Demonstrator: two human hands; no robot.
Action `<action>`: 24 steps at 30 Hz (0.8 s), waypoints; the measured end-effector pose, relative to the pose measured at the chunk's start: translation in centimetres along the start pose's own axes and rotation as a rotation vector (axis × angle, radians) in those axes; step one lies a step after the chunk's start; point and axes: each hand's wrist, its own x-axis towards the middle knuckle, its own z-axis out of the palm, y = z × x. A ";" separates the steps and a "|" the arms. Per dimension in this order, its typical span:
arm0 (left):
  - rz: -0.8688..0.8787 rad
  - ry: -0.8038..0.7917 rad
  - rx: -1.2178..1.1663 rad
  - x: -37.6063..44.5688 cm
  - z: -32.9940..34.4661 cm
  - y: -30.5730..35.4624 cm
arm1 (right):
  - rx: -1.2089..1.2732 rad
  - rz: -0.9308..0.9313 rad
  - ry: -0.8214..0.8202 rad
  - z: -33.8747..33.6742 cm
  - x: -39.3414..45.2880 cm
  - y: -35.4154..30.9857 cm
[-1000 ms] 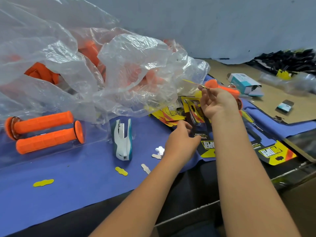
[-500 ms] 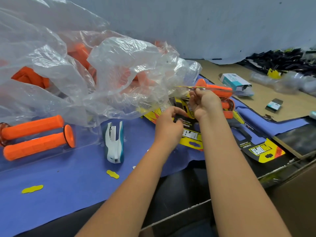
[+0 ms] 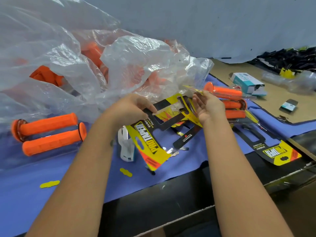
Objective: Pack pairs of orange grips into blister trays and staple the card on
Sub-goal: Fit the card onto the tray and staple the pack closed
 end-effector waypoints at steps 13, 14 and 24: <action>0.013 0.504 -0.292 -5.6 -6.6 -7.8 | -0.891 -0.717 -0.078 6.4 -8.2 9.3; 0.026 0.611 -0.270 -5.8 -6.7 -8.4 | -0.903 -0.790 -0.164 6.8 -9.2 10.6; 0.162 0.616 -1.199 -6.7 -5.8 -11.1 | -1.104 -0.853 -0.711 7.5 -12.8 15.0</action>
